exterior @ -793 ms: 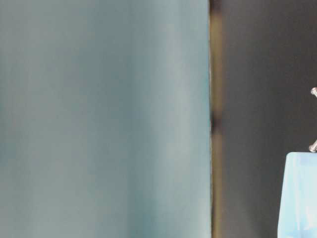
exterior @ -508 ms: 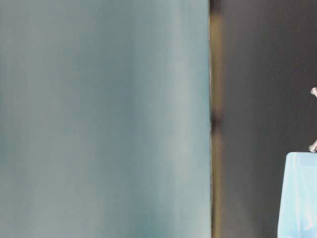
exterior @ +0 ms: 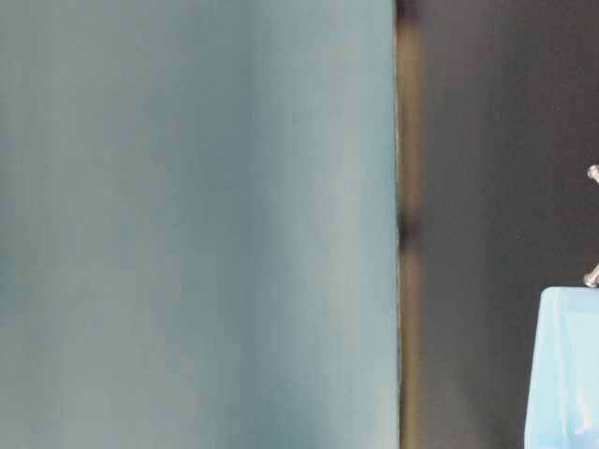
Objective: Hold the dustpan with the left arm, while a human hand uses a hand brush to gather screws into the dustpan.
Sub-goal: 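Move the left gripper toward the light-blue dustpan handle and close on it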
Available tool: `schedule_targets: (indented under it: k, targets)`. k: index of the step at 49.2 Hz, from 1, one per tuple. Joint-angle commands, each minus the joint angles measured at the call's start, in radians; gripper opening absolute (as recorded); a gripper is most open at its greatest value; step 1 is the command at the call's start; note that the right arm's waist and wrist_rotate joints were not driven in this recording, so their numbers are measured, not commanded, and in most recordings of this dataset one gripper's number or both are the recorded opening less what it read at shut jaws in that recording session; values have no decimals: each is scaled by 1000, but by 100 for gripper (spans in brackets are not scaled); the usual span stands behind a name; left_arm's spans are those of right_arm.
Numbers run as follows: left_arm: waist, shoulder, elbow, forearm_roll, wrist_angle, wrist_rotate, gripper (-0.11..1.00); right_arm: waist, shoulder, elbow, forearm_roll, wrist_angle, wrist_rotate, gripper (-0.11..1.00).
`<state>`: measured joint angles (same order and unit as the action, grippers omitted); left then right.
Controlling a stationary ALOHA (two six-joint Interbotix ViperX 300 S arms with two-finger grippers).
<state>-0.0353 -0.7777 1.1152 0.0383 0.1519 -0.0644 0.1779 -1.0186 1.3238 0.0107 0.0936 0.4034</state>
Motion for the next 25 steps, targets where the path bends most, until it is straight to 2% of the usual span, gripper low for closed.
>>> schedule_targets:
  k: [1,7,11,17,22,25]
  targets:
    - [5,5,-17,5,9,3,1,0,-58,58,-2,-11,0,0]
    - [9,31,-14,5,11,-8,3,0,-172,129,-2,-6,0,0]
    - [2,78,-2,5,11,-23,13,0,-253,156,-2,-2,0,0]
    - [-26,167,26,5,-40,-63,46,0,-362,184,-2,8,0,0]
    - [-67,219,67,5,-190,-101,76,0,-428,201,-2,29,2,0]
    - [-75,236,109,5,-295,-137,86,0,-453,199,-2,44,0,0]
